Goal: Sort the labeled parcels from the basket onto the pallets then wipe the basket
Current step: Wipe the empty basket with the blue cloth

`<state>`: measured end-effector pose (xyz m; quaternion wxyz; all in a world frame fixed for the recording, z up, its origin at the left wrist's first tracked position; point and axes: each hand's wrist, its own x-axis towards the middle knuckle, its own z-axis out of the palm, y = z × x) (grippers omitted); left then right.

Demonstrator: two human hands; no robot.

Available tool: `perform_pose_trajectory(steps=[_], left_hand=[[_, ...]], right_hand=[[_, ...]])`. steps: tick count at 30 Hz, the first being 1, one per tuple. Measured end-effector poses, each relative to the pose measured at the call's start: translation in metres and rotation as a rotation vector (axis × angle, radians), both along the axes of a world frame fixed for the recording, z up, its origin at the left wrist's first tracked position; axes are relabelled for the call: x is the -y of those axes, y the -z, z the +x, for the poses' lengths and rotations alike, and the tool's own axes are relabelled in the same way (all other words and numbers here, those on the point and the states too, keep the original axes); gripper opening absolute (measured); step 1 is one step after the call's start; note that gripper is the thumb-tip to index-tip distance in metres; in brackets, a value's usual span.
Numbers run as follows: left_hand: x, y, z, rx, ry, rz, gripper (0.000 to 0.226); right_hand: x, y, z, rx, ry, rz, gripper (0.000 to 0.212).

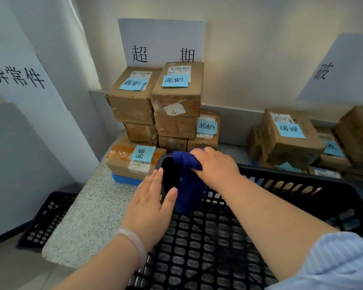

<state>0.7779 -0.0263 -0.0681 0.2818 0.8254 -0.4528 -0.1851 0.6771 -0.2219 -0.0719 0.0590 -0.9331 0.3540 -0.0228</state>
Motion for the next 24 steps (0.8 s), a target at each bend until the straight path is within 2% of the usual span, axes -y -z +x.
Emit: perform_pose_trajectory(steps=[6,11,14,19,21,24], left_hand=[[-0.002,-0.002,-0.002,0.023,0.028,0.038,0.066],[-0.001,-0.002,-0.003,-0.002,0.03,0.061,0.067],[0.0,-0.002,-0.003,0.021,0.035,0.061,0.073],[0.002,-0.001,-0.004,0.0,0.039,0.085,0.083],[0.003,-0.002,-0.005,-0.02,0.033,0.07,0.085],[0.005,-0.003,-0.005,-0.028,0.046,0.028,0.087]], right_hand=[[0.016,0.002,-0.092,-0.033,0.184,-0.106,0.044],[0.027,0.0,-0.183,-0.07,0.443,-0.167,0.052],[0.037,-0.004,-0.233,-0.076,0.667,-0.109,0.051],[0.042,-0.029,-0.278,0.363,0.919,0.158,0.031],[0.041,-0.041,-0.287,0.582,0.998,0.16,0.031],[0.037,-0.061,-0.305,0.943,1.026,0.06,0.038]])
